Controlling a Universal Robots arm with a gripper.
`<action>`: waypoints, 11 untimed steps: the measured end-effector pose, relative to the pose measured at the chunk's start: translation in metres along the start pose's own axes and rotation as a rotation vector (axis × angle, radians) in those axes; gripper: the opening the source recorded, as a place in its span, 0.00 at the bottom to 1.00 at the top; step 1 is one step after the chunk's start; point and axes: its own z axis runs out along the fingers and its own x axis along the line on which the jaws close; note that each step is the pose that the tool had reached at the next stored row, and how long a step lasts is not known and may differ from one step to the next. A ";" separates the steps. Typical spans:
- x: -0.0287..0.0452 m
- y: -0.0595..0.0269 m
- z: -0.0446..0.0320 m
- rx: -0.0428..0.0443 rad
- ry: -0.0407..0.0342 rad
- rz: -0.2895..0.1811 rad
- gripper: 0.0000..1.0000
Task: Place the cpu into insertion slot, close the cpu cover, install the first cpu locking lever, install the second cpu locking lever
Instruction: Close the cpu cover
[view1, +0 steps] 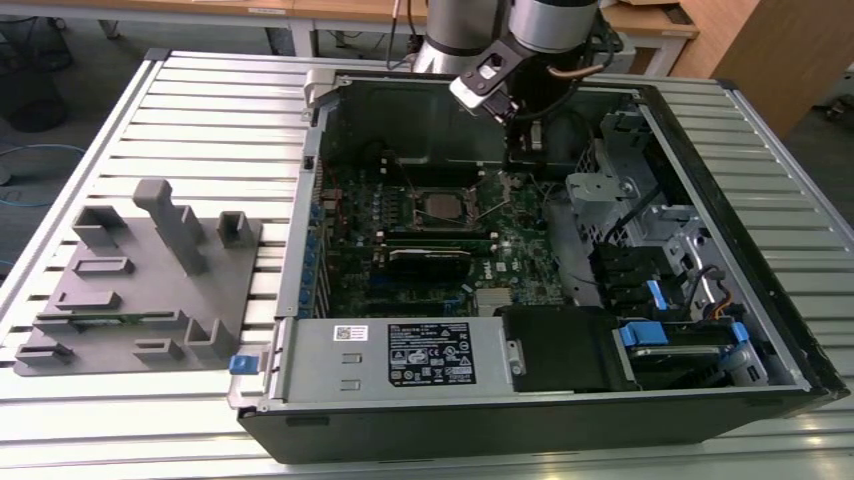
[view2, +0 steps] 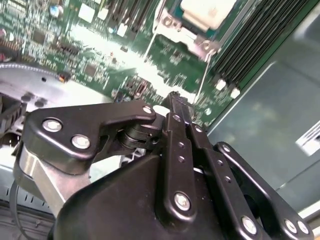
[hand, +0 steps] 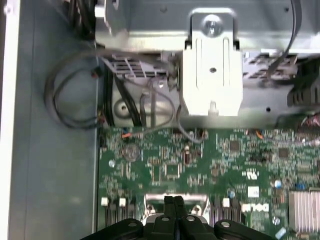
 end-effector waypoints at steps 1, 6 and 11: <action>0.0000 0.0027 0.0001 0.0000 -0.0001 0.000 0.11; 0.0001 0.0120 0.0008 0.0000 0.0000 0.000 0.11; 0.0001 0.0166 0.0010 0.0000 0.0000 -0.001 0.11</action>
